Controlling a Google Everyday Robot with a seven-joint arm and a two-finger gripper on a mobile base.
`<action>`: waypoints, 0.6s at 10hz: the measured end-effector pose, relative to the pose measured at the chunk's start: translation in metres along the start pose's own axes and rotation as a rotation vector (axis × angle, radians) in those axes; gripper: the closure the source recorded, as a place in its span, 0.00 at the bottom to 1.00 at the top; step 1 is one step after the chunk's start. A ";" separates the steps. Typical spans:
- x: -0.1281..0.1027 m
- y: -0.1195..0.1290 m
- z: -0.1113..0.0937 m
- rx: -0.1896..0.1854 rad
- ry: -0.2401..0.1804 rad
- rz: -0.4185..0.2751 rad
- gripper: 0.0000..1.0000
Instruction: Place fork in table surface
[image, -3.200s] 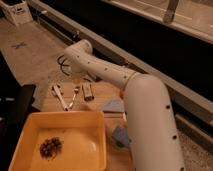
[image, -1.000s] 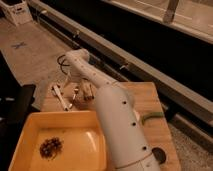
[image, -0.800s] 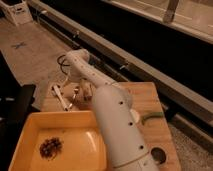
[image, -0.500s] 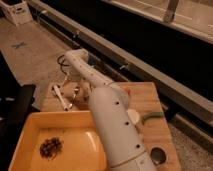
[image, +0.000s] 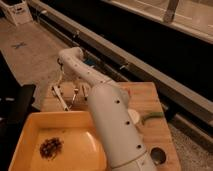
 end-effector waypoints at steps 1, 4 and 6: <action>-0.001 0.000 0.002 0.002 -0.003 0.000 0.20; 0.001 0.009 0.009 0.011 -0.017 0.024 0.20; 0.002 0.016 0.013 0.024 -0.024 0.043 0.20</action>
